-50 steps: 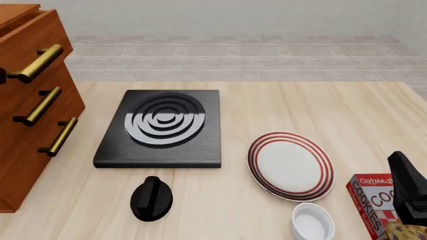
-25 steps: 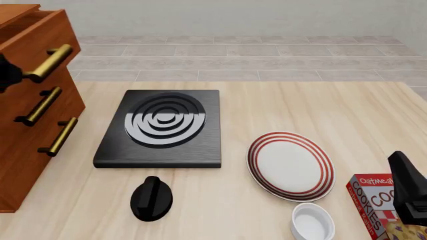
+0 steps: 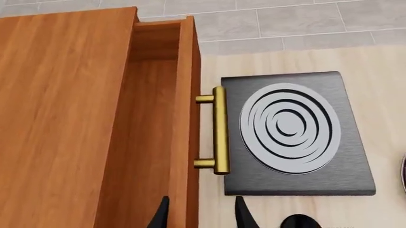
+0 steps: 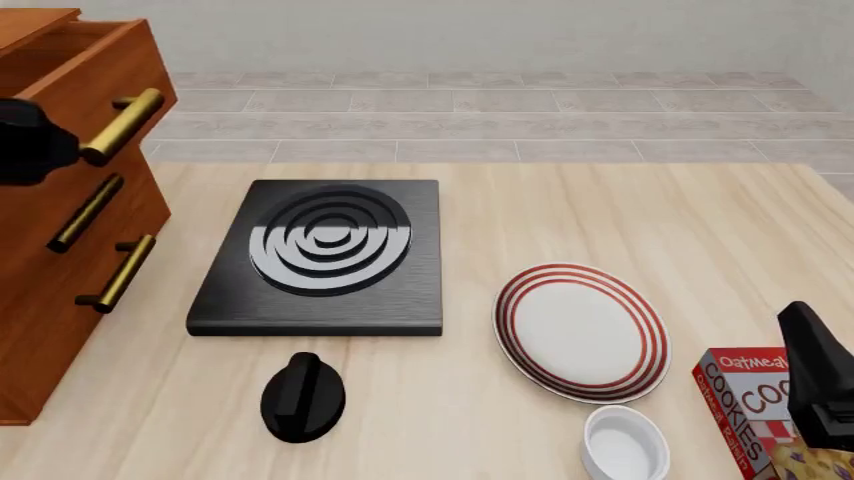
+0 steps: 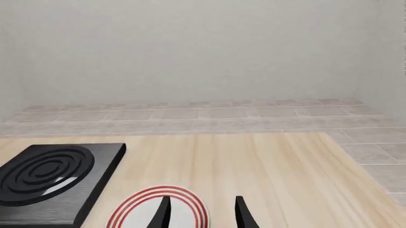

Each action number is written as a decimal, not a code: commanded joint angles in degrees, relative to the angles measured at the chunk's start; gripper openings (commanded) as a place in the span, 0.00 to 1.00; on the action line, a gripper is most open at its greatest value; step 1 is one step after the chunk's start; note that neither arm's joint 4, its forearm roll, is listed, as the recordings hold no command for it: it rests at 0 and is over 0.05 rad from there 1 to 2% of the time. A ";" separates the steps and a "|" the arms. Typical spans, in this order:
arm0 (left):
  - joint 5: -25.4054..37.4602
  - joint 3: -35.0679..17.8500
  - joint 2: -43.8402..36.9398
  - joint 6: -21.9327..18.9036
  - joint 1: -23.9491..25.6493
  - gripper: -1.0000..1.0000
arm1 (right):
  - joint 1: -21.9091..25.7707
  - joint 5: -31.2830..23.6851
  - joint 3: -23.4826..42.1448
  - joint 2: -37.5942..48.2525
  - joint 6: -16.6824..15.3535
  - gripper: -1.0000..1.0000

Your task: Pick the akita bowl in the top layer of the wooden cabinet and place it on the plate.

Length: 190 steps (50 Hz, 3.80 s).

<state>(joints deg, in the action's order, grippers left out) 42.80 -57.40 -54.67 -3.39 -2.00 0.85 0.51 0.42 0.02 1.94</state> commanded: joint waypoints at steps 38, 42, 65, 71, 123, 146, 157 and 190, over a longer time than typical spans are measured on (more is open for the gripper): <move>0.53 0.03 -8.53 -1.41 7.53 1.00 | -0.41 0.11 -0.10 0.02 0.74 1.00; 0.76 -0.51 -8.83 -1.31 8.28 1.00 | -0.47 0.15 -0.09 0.01 0.83 1.00; 1.05 -2.92 -10.79 -1.33 11.31 1.00 | -0.68 0.26 -0.06 0.02 1.13 1.00; 1.28 -3.92 -11.37 -0.42 12.69 1.00 | -0.70 0.30 -0.05 0.02 1.17 1.00; 0.73 -9.29 -15.07 2.29 22.86 1.00 | -1.06 0.58 -0.18 0.01 1.26 1.00; 2.44 -14.12 -15.96 2.60 24.51 1.00 | -1.20 0.62 -0.08 0.00 1.26 1.00; 4.94 -19.13 -16.03 -0.52 21.51 1.00 | -1.42 0.85 -0.07 0.00 1.30 1.00; 9.35 -25.37 -15.11 -7.15 13.80 1.00 | -1.14 1.02 0.02 -0.01 1.32 1.00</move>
<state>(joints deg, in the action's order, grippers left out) 51.07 -81.60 -70.04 -8.22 14.11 -0.35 1.52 0.41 0.01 3.30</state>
